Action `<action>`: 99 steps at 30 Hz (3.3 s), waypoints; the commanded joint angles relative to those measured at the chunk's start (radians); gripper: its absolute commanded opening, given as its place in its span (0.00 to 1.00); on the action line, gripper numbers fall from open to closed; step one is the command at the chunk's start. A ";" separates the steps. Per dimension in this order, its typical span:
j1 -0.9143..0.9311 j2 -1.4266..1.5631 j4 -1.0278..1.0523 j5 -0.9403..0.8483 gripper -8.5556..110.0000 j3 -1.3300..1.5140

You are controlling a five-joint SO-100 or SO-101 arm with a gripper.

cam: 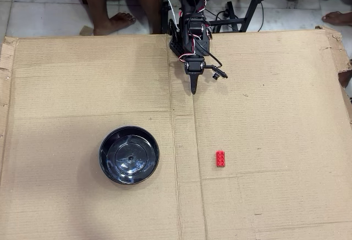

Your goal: Grasp a lego block and put it in the bin.

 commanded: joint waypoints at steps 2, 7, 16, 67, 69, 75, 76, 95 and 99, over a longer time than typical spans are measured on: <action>0.005 0.015 -0.011 0.008 0.07 0.012; 0.005 0.015 -0.011 0.009 0.07 0.012; 0.006 0.015 -0.011 0.009 0.07 0.012; 0.005 -0.061 -0.011 0.790 0.08 -0.156; 0.005 -0.137 -0.011 0.804 0.08 -0.210; 0.003 -0.425 -0.011 0.854 0.18 -0.411; 0.003 -0.476 -0.011 0.862 0.21 -0.445; -0.130 -1.282 -0.012 1.508 0.32 -1.164; -0.140 -1.420 -0.012 1.594 0.32 -1.279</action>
